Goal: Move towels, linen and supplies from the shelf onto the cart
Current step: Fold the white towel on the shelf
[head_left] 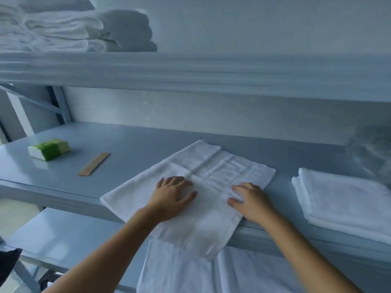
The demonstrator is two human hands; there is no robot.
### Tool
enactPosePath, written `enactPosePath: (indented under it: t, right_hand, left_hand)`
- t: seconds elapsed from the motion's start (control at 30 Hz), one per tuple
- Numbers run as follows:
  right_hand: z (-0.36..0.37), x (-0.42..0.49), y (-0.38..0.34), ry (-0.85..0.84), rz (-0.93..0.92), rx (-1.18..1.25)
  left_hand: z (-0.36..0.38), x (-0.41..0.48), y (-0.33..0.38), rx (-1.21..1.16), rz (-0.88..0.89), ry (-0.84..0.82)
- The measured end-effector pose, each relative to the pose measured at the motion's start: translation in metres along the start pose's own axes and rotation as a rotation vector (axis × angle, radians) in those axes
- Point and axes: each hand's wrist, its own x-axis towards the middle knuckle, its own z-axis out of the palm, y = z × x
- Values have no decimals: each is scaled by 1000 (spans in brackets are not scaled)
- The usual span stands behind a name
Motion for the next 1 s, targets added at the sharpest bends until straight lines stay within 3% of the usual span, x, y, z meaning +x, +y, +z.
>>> enactPosePath:
  t: [0.13,0.33,0.47,0.6,0.83,1.0]
  right_hand:
    - [-2,17,10,-14,1,29]
    - [-11,12,21,107,222,-118]
    - [-17,3,28,47,360,102]
    - [-31,7,22,-65,307,520]
    - [-13,-15,17,121,175,725]
    - [-6,-32,18,138,50,825]
  left_hand:
    - [-2,-1,7,-53,-47,-96]
    - [0,-1,18,0,60,-141]
    - [11,-4,21,60,104,-101]
    - [13,-1,30,53,56,-75]
    - [14,-1,31,25,26,-55]
    - [16,-2,36,25,14,-34]
